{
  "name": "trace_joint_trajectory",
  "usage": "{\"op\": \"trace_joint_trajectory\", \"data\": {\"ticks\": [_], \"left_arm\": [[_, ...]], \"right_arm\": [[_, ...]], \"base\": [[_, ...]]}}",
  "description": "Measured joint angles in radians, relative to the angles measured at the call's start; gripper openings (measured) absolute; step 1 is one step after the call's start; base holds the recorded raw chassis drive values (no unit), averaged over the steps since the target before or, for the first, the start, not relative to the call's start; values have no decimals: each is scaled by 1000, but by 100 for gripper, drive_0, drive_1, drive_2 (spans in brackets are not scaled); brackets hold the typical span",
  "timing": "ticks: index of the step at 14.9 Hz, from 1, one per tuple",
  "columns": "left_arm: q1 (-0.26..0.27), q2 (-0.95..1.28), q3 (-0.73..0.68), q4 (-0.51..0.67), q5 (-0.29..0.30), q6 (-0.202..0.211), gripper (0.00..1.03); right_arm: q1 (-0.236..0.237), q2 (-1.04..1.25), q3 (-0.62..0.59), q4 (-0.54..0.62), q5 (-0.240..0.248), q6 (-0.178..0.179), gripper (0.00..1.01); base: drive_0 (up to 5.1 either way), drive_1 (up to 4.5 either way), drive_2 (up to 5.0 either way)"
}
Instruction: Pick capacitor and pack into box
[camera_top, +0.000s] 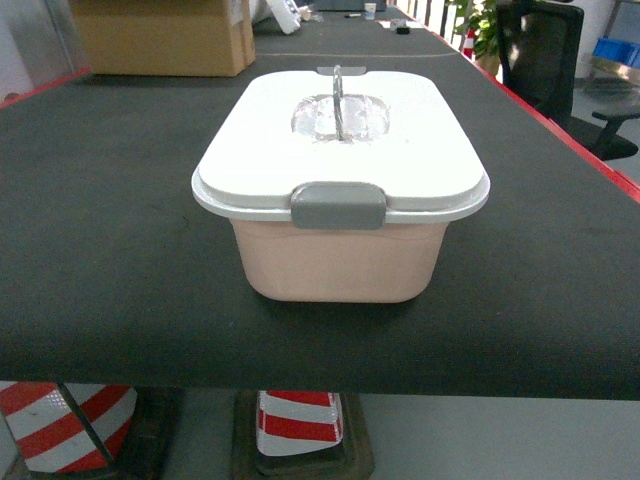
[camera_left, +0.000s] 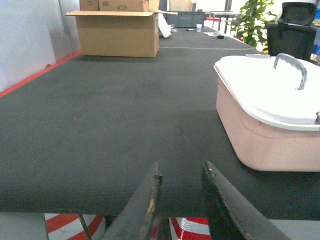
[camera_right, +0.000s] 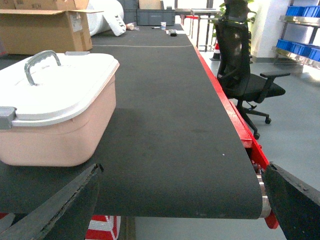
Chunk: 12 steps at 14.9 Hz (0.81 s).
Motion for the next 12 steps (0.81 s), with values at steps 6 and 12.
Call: {"op": "trace_joint_trajectory", "data": {"ticks": [6, 12], "left_arm": [[0, 0, 0, 0, 0, 2, 100], [0, 0, 0, 0, 0, 0, 98]], "right_arm": [[0, 0, 0, -1, 0, 0, 98], [0, 0, 0, -1, 0, 0, 98]], "base": [[0, 0, 0], [0, 0, 0]]}}
